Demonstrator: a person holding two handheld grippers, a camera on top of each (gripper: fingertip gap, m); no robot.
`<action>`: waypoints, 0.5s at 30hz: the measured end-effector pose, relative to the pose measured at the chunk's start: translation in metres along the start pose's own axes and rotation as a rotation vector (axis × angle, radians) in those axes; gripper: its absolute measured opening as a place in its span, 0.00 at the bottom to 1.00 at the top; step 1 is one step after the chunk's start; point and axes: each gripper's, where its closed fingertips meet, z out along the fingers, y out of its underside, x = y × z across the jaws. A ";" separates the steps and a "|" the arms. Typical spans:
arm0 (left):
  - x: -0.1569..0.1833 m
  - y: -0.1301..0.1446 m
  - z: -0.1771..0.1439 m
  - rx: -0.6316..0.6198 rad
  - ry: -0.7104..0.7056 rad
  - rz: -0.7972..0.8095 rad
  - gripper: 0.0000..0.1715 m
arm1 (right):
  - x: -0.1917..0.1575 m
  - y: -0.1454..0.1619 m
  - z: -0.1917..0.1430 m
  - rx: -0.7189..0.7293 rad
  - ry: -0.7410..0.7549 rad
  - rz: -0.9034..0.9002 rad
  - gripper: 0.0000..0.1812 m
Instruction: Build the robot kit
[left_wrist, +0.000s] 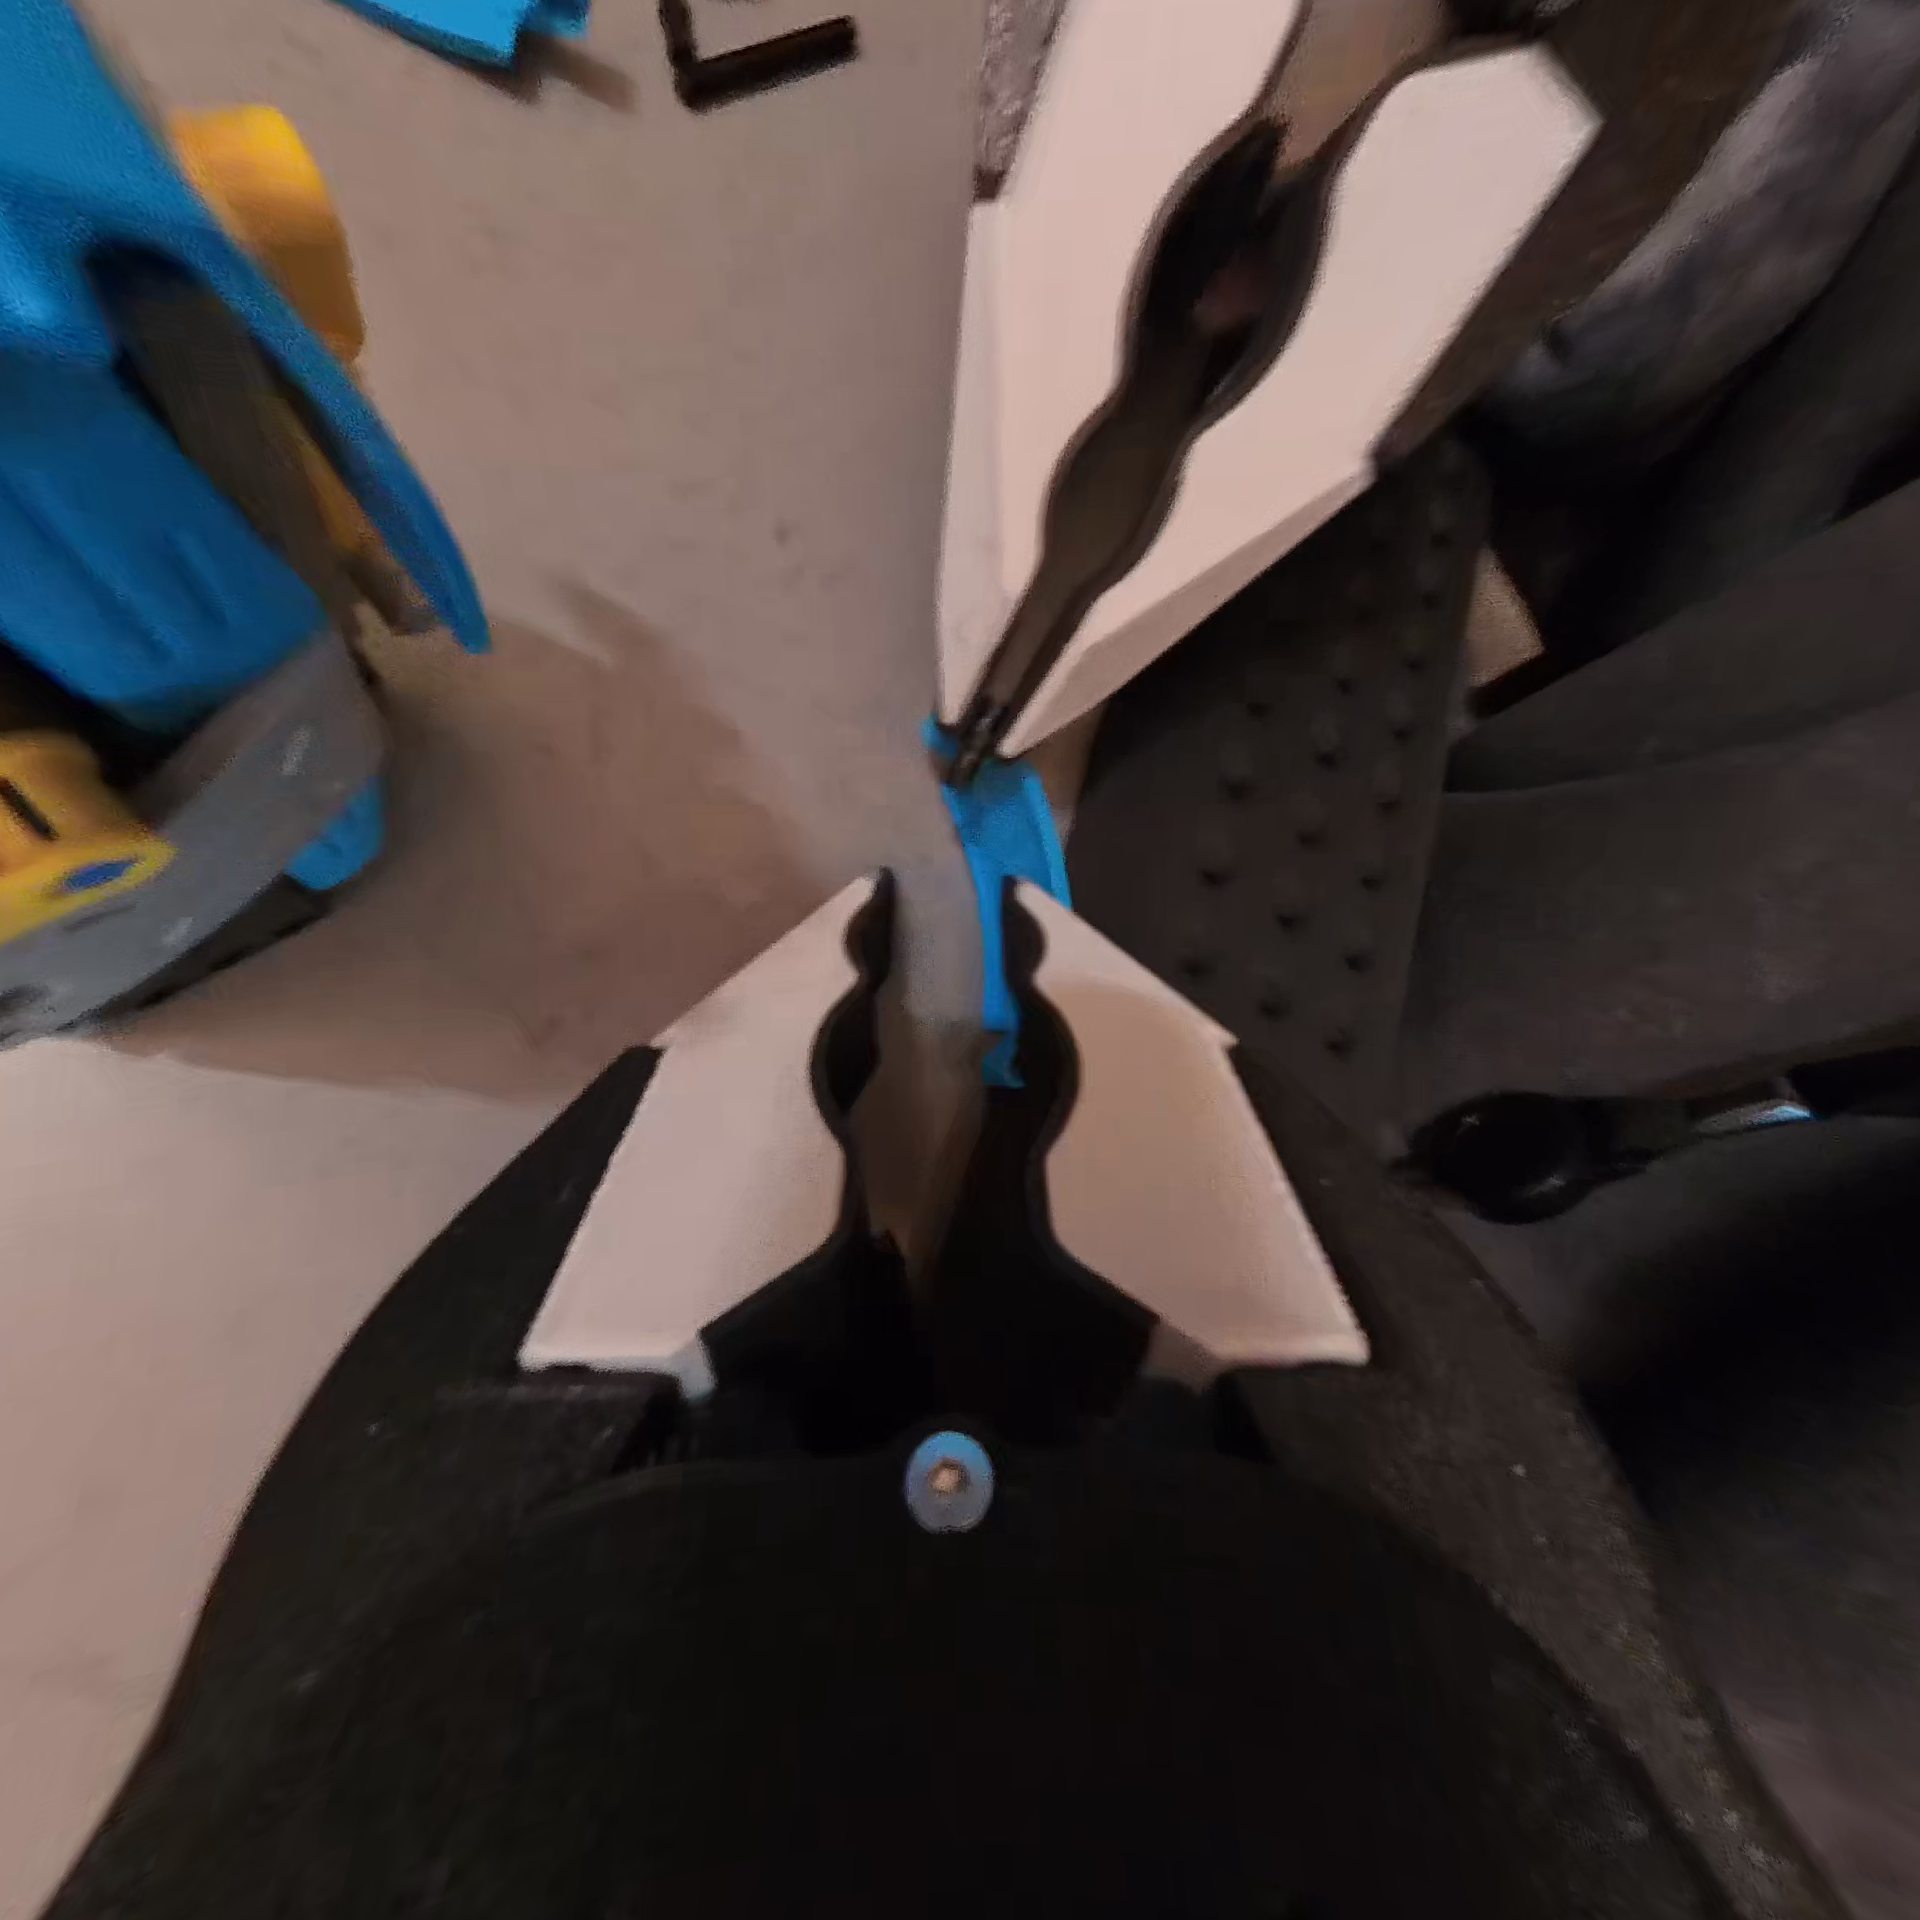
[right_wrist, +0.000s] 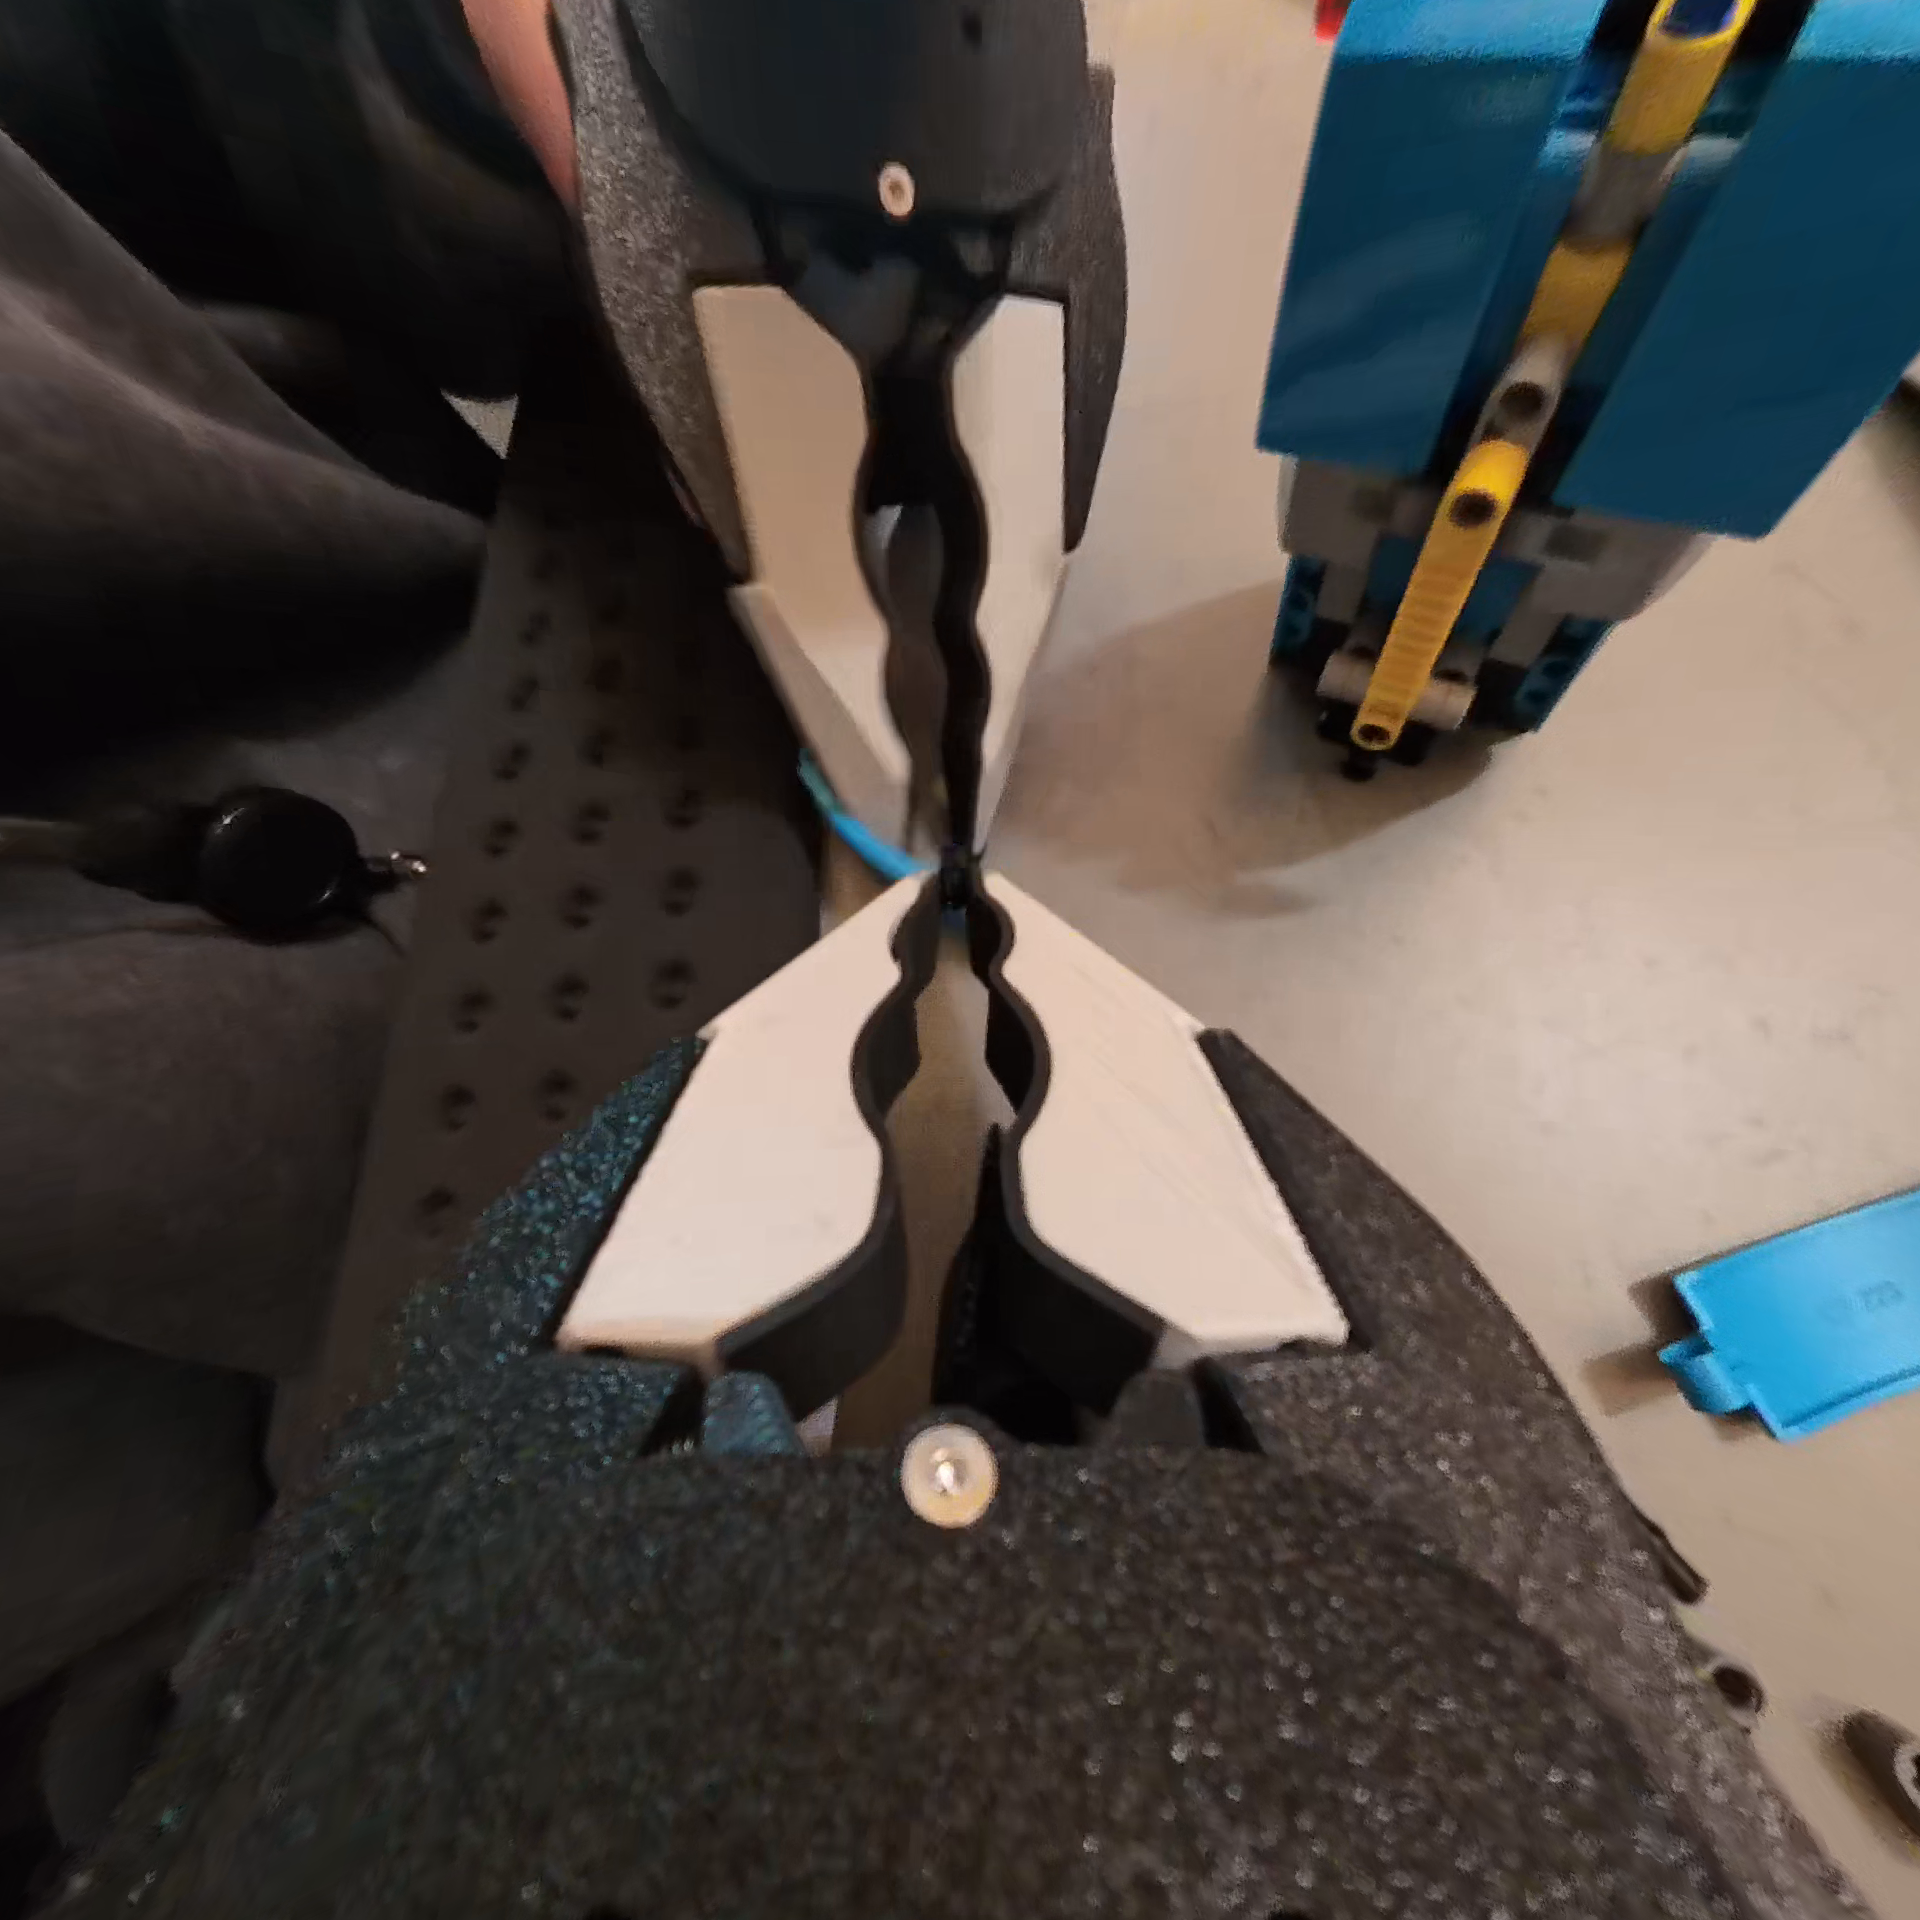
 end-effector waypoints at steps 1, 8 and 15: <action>0.006 0.000 -0.001 0.005 0.053 -0.012 0.15 | 0.001 0.001 0.002 -0.011 0.004 0.001 0.02; 0.014 -0.001 -0.001 -0.004 0.085 0.018 0.21 | 0.002 0.017 0.015 -0.115 0.025 -0.022 0.03; 0.022 0.001 -0.004 -0.042 0.050 0.134 0.19 | 0.013 0.011 -0.020 0.000 0.030 0.031 0.02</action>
